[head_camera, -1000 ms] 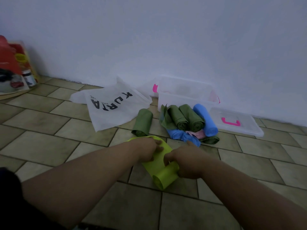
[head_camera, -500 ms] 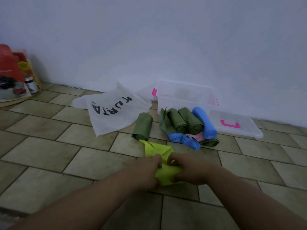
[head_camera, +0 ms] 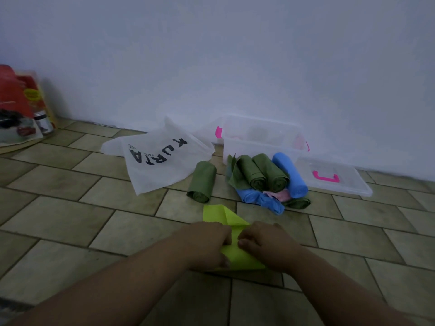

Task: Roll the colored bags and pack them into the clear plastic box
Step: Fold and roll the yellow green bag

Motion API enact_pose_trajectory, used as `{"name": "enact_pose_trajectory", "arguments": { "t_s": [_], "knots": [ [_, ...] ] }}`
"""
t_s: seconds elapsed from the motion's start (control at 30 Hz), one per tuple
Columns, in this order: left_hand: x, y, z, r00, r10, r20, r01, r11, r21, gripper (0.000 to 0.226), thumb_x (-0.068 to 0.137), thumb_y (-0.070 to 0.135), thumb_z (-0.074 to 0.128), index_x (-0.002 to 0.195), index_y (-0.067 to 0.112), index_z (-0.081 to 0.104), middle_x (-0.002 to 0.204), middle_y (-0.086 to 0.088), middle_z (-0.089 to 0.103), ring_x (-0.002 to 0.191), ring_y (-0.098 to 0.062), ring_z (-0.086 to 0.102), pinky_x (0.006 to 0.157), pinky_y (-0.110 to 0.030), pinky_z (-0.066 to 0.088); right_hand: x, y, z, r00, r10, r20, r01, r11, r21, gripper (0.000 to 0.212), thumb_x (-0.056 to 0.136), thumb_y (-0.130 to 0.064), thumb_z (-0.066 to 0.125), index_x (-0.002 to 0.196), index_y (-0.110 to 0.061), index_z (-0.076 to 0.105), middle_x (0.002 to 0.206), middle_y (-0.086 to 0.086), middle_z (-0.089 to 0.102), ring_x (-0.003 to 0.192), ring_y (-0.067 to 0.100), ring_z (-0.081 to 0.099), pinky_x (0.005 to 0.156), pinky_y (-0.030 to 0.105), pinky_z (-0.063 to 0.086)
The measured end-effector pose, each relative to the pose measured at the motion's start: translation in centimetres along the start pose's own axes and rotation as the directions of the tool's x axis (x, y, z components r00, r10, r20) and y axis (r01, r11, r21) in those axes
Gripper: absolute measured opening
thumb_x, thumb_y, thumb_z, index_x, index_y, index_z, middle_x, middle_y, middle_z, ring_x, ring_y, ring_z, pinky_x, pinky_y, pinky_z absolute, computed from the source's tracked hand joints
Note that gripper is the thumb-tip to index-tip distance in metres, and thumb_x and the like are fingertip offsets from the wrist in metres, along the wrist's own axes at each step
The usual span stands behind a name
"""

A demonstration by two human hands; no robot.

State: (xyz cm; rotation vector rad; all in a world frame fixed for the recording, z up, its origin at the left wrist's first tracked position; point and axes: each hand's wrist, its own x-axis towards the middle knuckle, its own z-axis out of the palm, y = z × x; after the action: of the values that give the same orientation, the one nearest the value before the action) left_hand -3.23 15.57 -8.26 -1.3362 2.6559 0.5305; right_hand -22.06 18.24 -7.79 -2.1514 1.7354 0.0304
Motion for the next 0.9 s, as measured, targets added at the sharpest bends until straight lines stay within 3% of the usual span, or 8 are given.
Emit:
{"name": "enact_pose_trajectory", "arguments": {
  "t_s": [0.1, 0.23, 0.37, 0.5, 0.63, 0.77, 0.83, 0.9],
  "knots": [
    [0.7, -0.5, -0.7, 0.996, -0.045, 0.074, 0.048, 0.998, -0.043, 0.045, 0.085, 0.048, 0.06, 0.123, 0.026, 0.051, 0.124, -0.001, 0.055, 0.108, -0.021, 0.052, 0.075, -0.03, 0.037, -0.7, 0.1, 0.1, 0.996, -0.039, -0.076, 0.051, 0.984, 0.169, 0.032, 0.079, -0.052, 0.064, 0.105, -0.034, 0.056, 0.102, -0.017, 0.052, 0.098, 0.005, 0.051, 0.09, 0.029, 0.042],
    [0.9, -0.4, -1.0, 1.0, -0.017, -0.01, 0.017, 0.999, 0.035, 0.051, 0.089, 0.05, 0.052, 0.135, 0.03, 0.045, 0.134, 0.0, 0.043, 0.119, -0.023, 0.046, 0.091, -0.037, 0.041, -0.2, 0.3, 0.3, 0.996, 0.006, -0.087, 0.0, 0.998, 0.07, 0.029, 0.085, -0.055, 0.054, 0.104, -0.034, 0.059, 0.104, -0.015, 0.059, 0.101, 0.008, 0.052, 0.099, 0.036, 0.032],
    [0.6, -0.6, 0.1, 0.994, 0.026, -0.106, -0.03, 0.999, -0.036, 0.05, 0.078, 0.052, 0.064, 0.12, 0.033, 0.043, 0.122, 0.005, 0.049, 0.104, -0.017, 0.049, 0.076, -0.03, 0.037, 0.5, 0.1, 0.4, 0.995, 0.029, -0.098, -0.039, 0.994, -0.103, 0.039, 0.096, -0.053, 0.031, 0.1, -0.029, 0.061, 0.102, -0.004, 0.054, 0.1, 0.014, 0.051, 0.098, 0.04, 0.031],
    [1.5, -0.8, -0.7, 0.997, -0.069, 0.015, 0.07, 0.997, -0.013, 0.048, 0.085, 0.055, 0.053, 0.124, 0.028, 0.049, 0.123, 0.001, 0.055, 0.107, -0.02, 0.052, 0.08, -0.034, 0.037, 0.0, 0.2, 1.3, 0.957, -0.083, -0.277, 0.073, 0.996, -0.047, 0.032, 0.084, -0.052, 0.049, 0.11, -0.034, 0.052, 0.108, -0.011, 0.048, 0.101, 0.009, 0.045, 0.086, 0.027, 0.033],
    [1.7, -0.9, -1.6, 0.991, -0.127, -0.038, 0.13, 0.986, 0.106, 0.051, 0.087, 0.063, 0.043, 0.126, 0.031, 0.053, 0.125, 0.0, 0.047, 0.112, -0.022, 0.048, 0.09, -0.043, 0.032, -0.1, 0.0, 1.7, 0.968, -0.063, -0.241, 0.031, 0.99, -0.136, 0.04, 0.082, -0.056, 0.051, 0.118, -0.038, 0.048, 0.119, -0.014, 0.048, 0.112, 0.011, 0.044, 0.1, 0.035, 0.028],
    [0.6, -0.7, -1.4, 0.923, -0.225, -0.312, 0.201, 0.974, -0.107, 0.035, 0.084, 0.059, 0.051, 0.103, 0.029, 0.049, 0.105, 0.003, 0.049, 0.086, -0.014, 0.049, 0.07, -0.031, 0.036, 0.8, -0.6, 1.3, 0.961, -0.077, -0.265, 0.004, 0.964, -0.267, 0.037, 0.091, -0.051, 0.042, 0.119, -0.029, 0.052, 0.113, -0.004, 0.05, 0.105, 0.017, 0.047, 0.093, 0.036, 0.033],
    [0.1, -0.3, -1.3, 0.91, -0.295, -0.291, 0.224, 0.941, -0.253, 0.025, 0.085, 0.054, 0.054, 0.084, 0.03, 0.045, 0.089, 0.007, 0.05, 0.074, -0.008, 0.046, 0.06, -0.027, 0.032, 1.1, -1.0, 1.1, 0.958, -0.112, -0.265, 0.019, 0.944, -0.329, 0.033, 0.094, -0.045, 0.038, 0.119, -0.027, 0.05, 0.106, -0.001, 0.054, 0.097, 0.021, 0.051, 0.09, 0.038, 0.036],
    [-0.1, 0.1, -1.0, 0.936, -0.309, -0.169, 0.248, 0.919, -0.307, 0.021, 0.085, 0.05, 0.055, 0.08, 0.03, 0.05, 0.081, 0.008, 0.051, 0.072, -0.007, 0.049, 0.055, -0.026, 0.033, 1.1, -1.4, 0.6, 0.952, -0.149, -0.267, 0.043, 0.93, -0.365, 0.025, 0.095, -0.04, 0.037, 0.115, -0.028, 0.045, 0.094, 0.0, 0.055, 0.084, 0.023, 0.052, 0.09, 0.042, 0.038]
  ]
}}
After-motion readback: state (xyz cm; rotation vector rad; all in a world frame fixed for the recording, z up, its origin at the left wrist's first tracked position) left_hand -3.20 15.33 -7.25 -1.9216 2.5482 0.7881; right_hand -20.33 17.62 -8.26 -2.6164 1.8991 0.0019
